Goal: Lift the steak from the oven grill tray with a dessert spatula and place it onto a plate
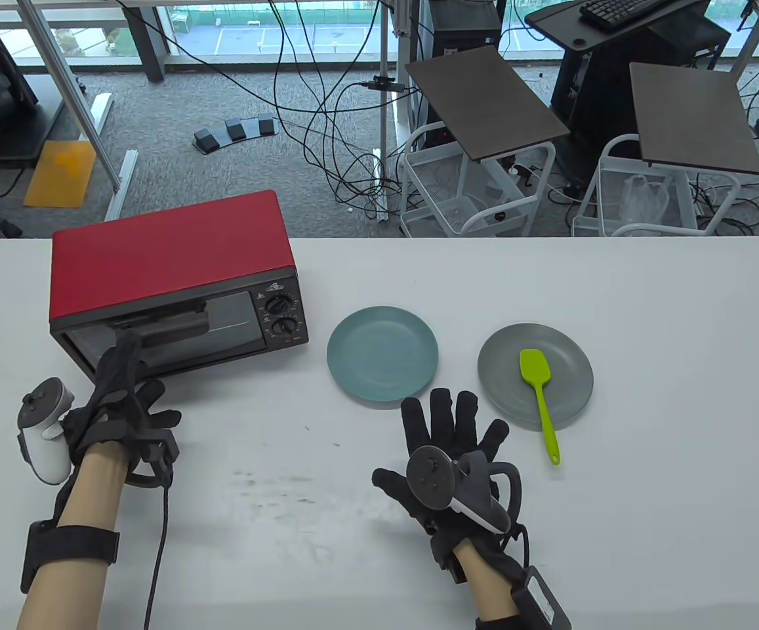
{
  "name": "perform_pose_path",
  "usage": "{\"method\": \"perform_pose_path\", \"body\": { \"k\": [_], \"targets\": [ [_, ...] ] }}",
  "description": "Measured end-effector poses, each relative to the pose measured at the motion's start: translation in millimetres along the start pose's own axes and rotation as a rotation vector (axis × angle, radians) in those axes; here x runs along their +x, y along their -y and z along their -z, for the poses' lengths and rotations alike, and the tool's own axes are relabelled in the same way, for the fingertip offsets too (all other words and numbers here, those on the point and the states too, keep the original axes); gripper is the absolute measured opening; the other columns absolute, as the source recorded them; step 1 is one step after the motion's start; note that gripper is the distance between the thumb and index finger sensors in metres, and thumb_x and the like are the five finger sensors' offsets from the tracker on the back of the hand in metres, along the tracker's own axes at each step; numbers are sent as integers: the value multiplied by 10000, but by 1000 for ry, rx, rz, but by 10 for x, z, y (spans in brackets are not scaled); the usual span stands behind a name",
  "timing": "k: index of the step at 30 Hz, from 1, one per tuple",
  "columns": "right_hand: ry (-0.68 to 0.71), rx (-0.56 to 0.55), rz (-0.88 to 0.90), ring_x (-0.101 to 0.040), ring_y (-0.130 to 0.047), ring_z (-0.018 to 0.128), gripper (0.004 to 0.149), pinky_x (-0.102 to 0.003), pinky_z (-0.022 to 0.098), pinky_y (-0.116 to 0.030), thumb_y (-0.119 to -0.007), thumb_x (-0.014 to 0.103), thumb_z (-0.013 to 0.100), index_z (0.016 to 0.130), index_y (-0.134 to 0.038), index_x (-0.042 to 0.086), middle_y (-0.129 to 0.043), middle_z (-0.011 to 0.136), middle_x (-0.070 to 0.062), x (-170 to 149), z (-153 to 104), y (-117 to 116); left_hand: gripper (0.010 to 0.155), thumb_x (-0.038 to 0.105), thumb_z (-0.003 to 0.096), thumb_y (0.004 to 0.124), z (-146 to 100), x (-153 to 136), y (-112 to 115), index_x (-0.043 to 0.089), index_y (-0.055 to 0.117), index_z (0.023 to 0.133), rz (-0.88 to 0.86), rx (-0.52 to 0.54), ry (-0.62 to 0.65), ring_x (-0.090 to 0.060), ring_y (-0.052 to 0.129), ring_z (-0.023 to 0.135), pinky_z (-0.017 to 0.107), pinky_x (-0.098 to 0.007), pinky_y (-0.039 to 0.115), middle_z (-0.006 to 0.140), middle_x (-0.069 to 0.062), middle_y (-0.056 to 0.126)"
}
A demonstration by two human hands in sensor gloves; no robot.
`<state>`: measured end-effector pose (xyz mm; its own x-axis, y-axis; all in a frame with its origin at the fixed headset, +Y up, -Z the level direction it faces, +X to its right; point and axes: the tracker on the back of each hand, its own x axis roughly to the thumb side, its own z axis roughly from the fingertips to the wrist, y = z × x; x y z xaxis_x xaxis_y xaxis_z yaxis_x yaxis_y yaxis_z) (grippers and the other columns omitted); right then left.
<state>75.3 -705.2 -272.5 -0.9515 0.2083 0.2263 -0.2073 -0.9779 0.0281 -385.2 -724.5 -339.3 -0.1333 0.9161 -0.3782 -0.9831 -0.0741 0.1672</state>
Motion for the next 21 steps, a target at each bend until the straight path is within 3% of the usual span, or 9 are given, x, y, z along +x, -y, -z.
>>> {"method": "perform_pose_path", "body": {
  "k": [10,11,21],
  "targets": [
    [-23,31,18,-537,12,1023,981,-857,623,-156,-618,753,464,1146,-161,215,-45,1179,-210,-49,44,-44,1010,908,470,677,246,23,-10,355,97,1084,-190,-69,-2,-238,615,1172,753,-599,722,1209,100,396],
    [-25,30,19,-537,8,1024,979,-857,624,-159,-618,752,465,1146,-164,215,-49,1179,-211,-57,49,-46,989,894,484,680,256,24,-15,350,107,1080,-200,-66,-4,-213,642,1164,754,-588,731,1192,181,410],
    [-47,41,41,-535,3,1024,965,-853,630,-165,-624,736,472,1145,-171,213,-53,1177,-209,-118,79,-62,602,637,647,635,323,28,-90,338,291,1040,-206,-32,-24,-89,863,1000,741,-521,786,1081,177,616]
  ]
}}
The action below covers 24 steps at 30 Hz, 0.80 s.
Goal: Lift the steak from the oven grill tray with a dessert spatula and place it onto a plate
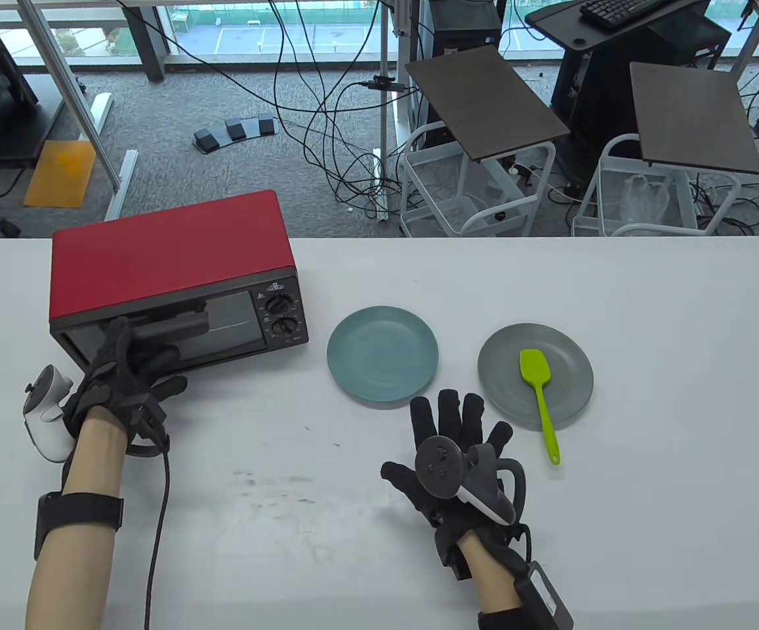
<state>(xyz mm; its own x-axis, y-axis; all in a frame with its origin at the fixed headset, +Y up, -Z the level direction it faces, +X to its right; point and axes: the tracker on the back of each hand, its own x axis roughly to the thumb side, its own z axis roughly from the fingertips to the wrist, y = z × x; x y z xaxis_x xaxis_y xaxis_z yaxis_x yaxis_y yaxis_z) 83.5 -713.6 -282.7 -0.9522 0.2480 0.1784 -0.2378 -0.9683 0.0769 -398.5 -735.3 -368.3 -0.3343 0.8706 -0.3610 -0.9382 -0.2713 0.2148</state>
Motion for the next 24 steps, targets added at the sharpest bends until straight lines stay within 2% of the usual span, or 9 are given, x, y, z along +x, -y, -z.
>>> {"method": "perform_pose_path", "body": {
  "k": [4,15,24],
  "targets": [
    [0,0,1,-535,-1,1024,960,-851,633,-169,-624,734,474,1144,-173,215,-54,1177,-209,1,3,-5,493,599,650,600,-18,9,3,369,370,1020,27,18,6,-93,913,937,729,-520,794,1033,188,682],
    [8,17,15,-540,-15,1025,954,-846,639,-183,-623,731,476,1144,-182,214,-62,1176,-211,2,-5,-10,548,595,585,662,-152,-88,3,294,457,994,11,85,39,-194,948,871,659,-596,772,992,94,739],
    [25,12,30,-539,-19,1027,954,-849,635,-183,-626,731,475,1145,-186,213,-64,1178,-211,26,-29,0,590,613,559,665,-305,-231,-14,276,455,996,60,102,47,-229,923,891,646,-630,743,1011,58,718]
  ]
}}
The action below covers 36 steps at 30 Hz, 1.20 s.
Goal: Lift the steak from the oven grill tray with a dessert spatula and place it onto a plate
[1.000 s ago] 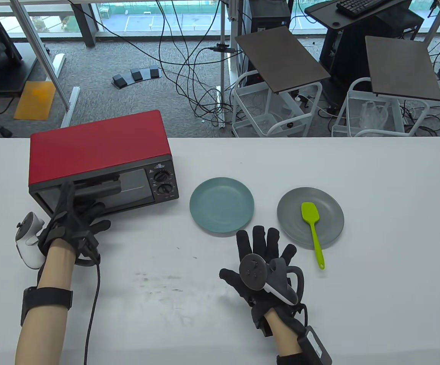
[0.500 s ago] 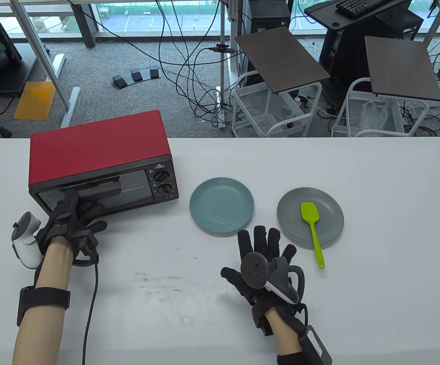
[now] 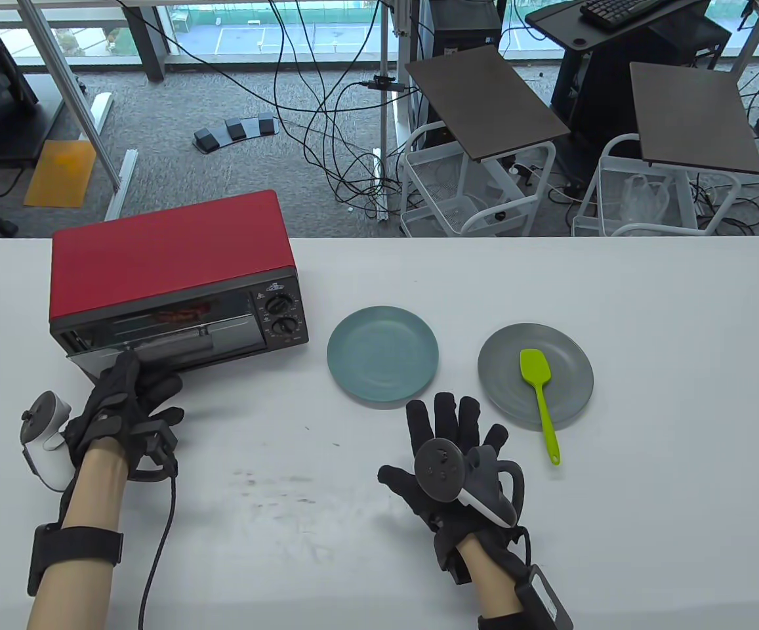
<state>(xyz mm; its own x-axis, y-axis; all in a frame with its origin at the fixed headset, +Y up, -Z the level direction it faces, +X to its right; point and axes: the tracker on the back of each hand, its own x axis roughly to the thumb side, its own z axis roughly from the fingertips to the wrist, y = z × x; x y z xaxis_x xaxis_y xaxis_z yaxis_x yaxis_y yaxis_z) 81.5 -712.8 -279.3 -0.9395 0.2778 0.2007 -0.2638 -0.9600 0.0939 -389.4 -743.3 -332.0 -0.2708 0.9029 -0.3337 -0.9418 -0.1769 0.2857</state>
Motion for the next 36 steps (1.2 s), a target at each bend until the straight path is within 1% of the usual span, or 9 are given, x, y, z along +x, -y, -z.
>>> {"method": "perform_pose_path", "body": {
  "k": [7,11,22,25,26,29,33,34,36],
  "targets": [
    [8,5,4,-539,-22,1028,953,-849,635,-183,-626,729,475,1145,-188,212,-64,1177,-212,18,-7,-10,601,603,550,663,-130,-119,-15,262,455,999,30,8,-14,-250,914,889,640,-645,728,1009,31,713],
    [14,4,10,-541,-26,1028,951,-849,635,-187,-627,728,476,1146,-192,211,-67,1178,-211,23,-13,-21,605,566,538,670,-195,-158,-23,252,446,1004,66,17,-24,-245,917,882,636,-645,730,1007,25,710],
    [23,11,23,-540,-27,1027,946,-848,636,-189,-628,724,478,1145,-192,213,-67,1177,-211,36,-13,-37,623,508,528,650,-339,-244,-17,236,390,1025,205,47,-69,-255,895,895,639,-654,708,1021,14,681],
    [30,18,33,-540,-35,1028,938,-845,638,-198,-630,718,480,1145,-205,210,-102,1174,-212,40,-11,-46,631,507,532,638,-375,-275,-12,237,362,1032,275,52,-80,-262,878,905,651,-648,686,1029,8,663],
    [30,21,35,-540,-33,1027,937,-846,638,-196,-629,717,482,1144,-201,211,-69,1175,-212,41,-12,-47,634,508,532,637,-382,-280,-12,241,355,1032,291,55,-85,-256,878,906,652,-644,689,1031,12,659],
    [32,18,38,-540,-33,1027,934,-844,639,-197,-630,713,483,1143,-200,212,-69,1175,-211,46,-17,-43,644,508,532,645,-412,-324,-4,253,336,1036,350,61,-102,-255,873,911,654,-642,688,1033,12,654],
    [48,12,64,-538,-34,1028,925,-843,641,-197,-630,707,485,1144,-210,212,-72,1176,-210,50,-12,-55,717,547,521,650,-444,-389,4,246,263,1044,427,22,-148,-269,840,933,664,-644,662,1058,-25,603],
    [49,13,64,-536,-34,1028,925,-842,641,-197,-632,706,484,1144,-213,212,-105,1174,-209,51,-11,-56,733,553,519,652,-450,-396,2,239,250,1045,441,22,-153,-272,833,938,665,-643,659,1063,-27,592],
    [52,24,59,-536,-33,1027,924,-842,641,-196,-632,704,486,1144,-209,211,-73,1175,-210,61,-6,-69,752,563,514,655,-473,-411,-2,232,238,1044,490,26,-169,-275,826,941,668,-641,654,1068,-27,578]
  ]
}}
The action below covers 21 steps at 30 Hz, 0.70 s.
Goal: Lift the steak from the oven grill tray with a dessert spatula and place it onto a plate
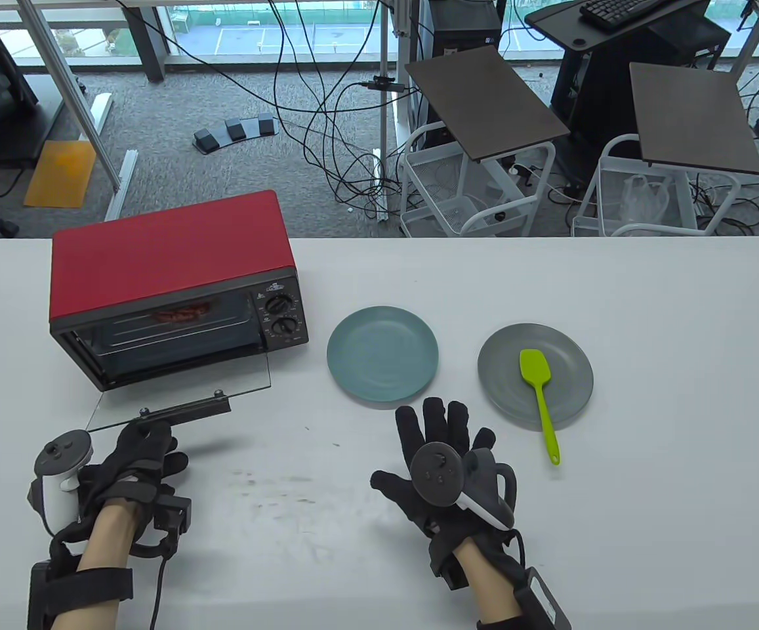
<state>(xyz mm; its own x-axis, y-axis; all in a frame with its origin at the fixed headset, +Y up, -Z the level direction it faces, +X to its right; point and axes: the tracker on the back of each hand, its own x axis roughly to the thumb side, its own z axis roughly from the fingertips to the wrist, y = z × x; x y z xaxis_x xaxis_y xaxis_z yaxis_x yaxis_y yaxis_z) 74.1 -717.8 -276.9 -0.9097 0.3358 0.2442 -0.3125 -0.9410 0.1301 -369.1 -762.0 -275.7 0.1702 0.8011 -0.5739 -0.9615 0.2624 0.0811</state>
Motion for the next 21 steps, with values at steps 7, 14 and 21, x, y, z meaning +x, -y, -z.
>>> {"method": "perform_pose_path", "body": {
  "k": [7,14,21],
  "targets": [
    [4,4,2,-537,-37,1027,919,-841,641,-200,-635,698,488,1143,-214,210,-103,1173,-210,12,-6,-7,851,620,483,665,-68,-67,33,168,197,1031,108,-15,-20,-296,814,935,677,-604,653,1071,-45,545],
    [4,15,15,-536,-37,1027,916,-841,642,-200,-640,694,488,1142,-216,213,-103,1172,-209,4,-12,1,873,637,475,665,-129,-95,21,151,189,1022,244,-50,-35,-305,808,932,674,-573,665,1076,-57,525],
    [5,12,24,-536,-34,1027,916,-841,642,-197,-640,693,490,1142,-214,213,-71,1174,-210,-1,-7,7,886,644,470,666,-161,-94,72,125,197,1015,327,-42,-38,-273,814,919,676,-550,660,1071,-68,520]
  ]
}}
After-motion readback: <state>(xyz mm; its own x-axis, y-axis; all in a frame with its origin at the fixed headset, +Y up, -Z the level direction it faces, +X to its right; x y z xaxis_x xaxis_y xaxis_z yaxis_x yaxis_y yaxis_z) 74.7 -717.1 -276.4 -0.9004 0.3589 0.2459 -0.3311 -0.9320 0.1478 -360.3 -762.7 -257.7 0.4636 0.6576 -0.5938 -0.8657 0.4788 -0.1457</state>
